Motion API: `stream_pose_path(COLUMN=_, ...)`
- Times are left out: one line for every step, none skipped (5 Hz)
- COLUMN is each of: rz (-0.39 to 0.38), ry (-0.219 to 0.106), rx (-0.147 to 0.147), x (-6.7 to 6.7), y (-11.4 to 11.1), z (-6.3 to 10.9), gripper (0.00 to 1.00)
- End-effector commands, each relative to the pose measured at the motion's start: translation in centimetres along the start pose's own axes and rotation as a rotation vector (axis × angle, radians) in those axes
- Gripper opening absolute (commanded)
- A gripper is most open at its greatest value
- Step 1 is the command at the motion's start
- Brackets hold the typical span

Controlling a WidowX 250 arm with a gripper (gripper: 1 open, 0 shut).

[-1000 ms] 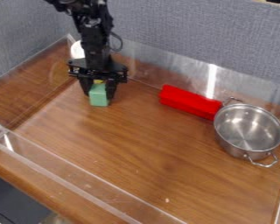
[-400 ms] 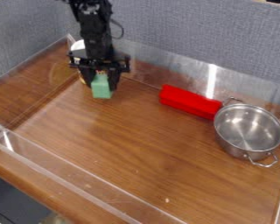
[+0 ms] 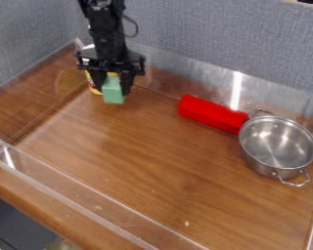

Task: Put green object to the left side of the table

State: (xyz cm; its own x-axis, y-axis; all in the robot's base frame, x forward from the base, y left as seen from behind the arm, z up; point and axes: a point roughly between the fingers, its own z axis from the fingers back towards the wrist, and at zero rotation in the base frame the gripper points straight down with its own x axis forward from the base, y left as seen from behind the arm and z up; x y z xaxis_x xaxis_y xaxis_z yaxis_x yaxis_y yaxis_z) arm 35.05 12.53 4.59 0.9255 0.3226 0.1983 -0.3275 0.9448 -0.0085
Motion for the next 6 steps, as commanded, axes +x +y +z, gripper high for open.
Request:
stream_pose_path(rz=0.019, ry=-0.061, rx=0.02, x=1.8, y=1.1, z=0.9, gripper=0.0)
stream_pose_path(rz=0.022, ry=-0.052, rx=0.023, x=1.7, y=1.1, z=0.5, gripper=1.0)
stream_pose_path(rz=0.021, ry=-0.058, rx=0.014, x=1.7, y=0.9, z=1.2, gripper=1.0)
stream_pose_path(rz=0.023, ry=-0.073, rx=0.0, x=1.8, y=0.6, z=2.2, gripper=1.0)
stream_pose_path(rz=0.024, ry=-0.089, rx=-0.014, x=1.9, y=0.3, z=3.3, gripper=1.0)
stream_pose_path(rz=0.02, ry=-0.121, rx=-0.024, x=2.1, y=0.0, z=5.2, gripper=1.0)
